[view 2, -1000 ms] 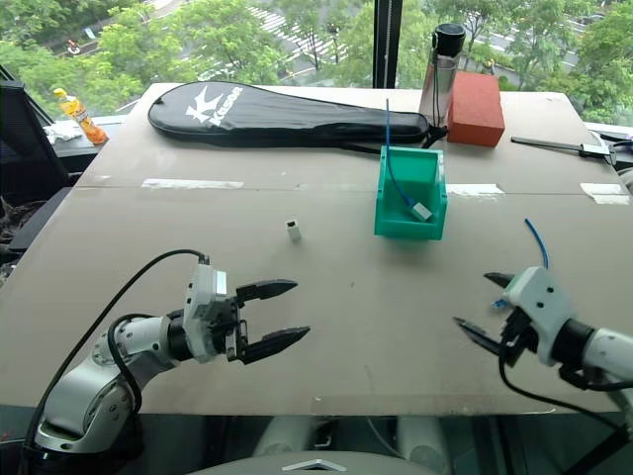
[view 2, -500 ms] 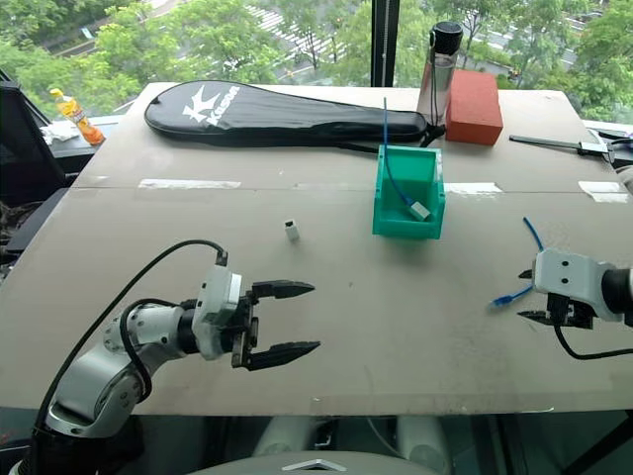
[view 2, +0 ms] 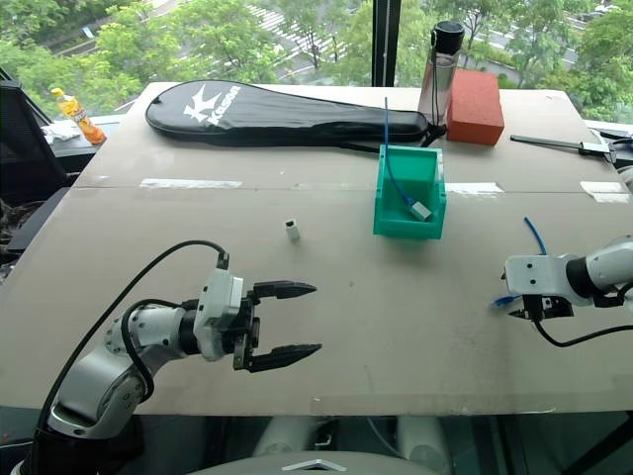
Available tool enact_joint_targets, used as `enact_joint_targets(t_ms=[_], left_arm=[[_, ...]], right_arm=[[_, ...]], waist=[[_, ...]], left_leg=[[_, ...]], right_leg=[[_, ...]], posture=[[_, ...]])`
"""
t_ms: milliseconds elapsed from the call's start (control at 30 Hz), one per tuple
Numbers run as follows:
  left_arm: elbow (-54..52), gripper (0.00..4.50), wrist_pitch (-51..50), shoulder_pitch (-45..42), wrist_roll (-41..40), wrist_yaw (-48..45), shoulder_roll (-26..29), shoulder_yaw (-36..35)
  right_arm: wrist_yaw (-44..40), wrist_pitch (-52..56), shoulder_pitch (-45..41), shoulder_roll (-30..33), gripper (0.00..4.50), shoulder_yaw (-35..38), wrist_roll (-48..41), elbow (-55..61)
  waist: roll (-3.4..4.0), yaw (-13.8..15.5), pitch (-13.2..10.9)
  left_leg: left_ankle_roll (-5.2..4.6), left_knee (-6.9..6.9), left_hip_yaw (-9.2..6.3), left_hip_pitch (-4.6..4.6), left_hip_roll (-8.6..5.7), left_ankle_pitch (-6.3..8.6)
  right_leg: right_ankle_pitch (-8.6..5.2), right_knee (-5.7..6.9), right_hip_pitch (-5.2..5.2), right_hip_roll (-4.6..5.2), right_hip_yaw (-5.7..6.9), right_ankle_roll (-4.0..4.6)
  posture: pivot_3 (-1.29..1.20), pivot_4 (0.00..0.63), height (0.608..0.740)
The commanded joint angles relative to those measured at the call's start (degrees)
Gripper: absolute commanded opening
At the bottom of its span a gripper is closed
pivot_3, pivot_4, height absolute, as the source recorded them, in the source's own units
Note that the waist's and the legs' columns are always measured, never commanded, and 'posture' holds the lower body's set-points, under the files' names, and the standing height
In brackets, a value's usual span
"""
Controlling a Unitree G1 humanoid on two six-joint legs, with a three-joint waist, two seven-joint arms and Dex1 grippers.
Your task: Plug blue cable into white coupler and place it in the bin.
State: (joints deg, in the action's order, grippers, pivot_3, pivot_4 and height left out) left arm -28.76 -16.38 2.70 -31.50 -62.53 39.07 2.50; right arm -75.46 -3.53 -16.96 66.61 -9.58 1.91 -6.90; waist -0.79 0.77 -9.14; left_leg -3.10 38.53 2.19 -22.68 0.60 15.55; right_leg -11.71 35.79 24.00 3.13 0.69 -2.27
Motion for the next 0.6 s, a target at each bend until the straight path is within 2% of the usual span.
enact_joint_targets(t_ms=[33,167,200,400,533,600], left_arm=[[-2.4,4.5,1.3,0.2,0.0,-0.4,0.3,0.2],[-3.0,4.5,1.0,0.1,-0.4,0.0,0.5,0.0],[-3.1,4.5,1.0,0.2,-0.5,0.1,0.6,-0.1],[-2.7,4.5,1.4,0.7,-0.3,0.6,0.3,-0.7],[-1.4,4.5,2.8,2.1,0.7,1.8,-0.5,-1.3],[-0.7,4.5,3.4,2.9,1.3,2.2,-0.7,-1.7]], right_arm=[[-1.6,-0.7,-2.2,-0.6,2.3,-1.4,1.7,-1.9],[-2.8,0.9,-3.9,-1.5,0.38,-2.7,2.8,-3.2],[-2.9,2.0,-4.3,-1.8,0.07,-2.6,2.9,-3.0],[-4.4,8.2,-5.6,-3.3,0.07,-2.1,0.7,0.3],[-3.5,26.3,-8.5,-7.6,0.07,-2.8,-2.5,12.6],[-4.4,35.0,-12.9,-11.7,0.07,-7.8,-1.6,18.3]], waist=[[0.0,0.0,0.0],[-0.01,-0.2,0.0],[-0.01,-0.2,0.0],[-0.01,-0.2,0.0],[0.02,-0.8,0.0],[0.04,-1.0,0.0]], left_leg=[[0.0,0.0,0.0,0.0,0.0,0.0],[0.0,0.02,0.02,0.04,0.0,0.0],[0.0,0.03,0.04,0.06,0.01,0.0],[0.0,0.17,0.1,0.1,0.04,0.0],[0.0,0.18,0.1,0.11,0.12,0.0],[0.0,0.16,0.03,0.09,0.15,0.0]], right_leg=[[0.0,0.0,0.0,0.0,0.0,0.0],[0.01,0.02,-0.02,0.0,-0.02,0.0],[0.01,0.03,-0.02,-0.01,-0.03,0.0],[0.02,0.1,-0.06,-0.01,-0.06,-0.02],[0.03,0.14,-0.04,-0.03,-0.08,-0.02],[0.03,0.16,-0.02,-0.03,-0.03,0.0]], posture=[[0.0,0.15,0.74],[0.0,0.15,0.74],[0.0,0.15,0.74],[0.0,0.15,0.74],[0.0,0.15,0.74],[0.0,0.15,0.74]])
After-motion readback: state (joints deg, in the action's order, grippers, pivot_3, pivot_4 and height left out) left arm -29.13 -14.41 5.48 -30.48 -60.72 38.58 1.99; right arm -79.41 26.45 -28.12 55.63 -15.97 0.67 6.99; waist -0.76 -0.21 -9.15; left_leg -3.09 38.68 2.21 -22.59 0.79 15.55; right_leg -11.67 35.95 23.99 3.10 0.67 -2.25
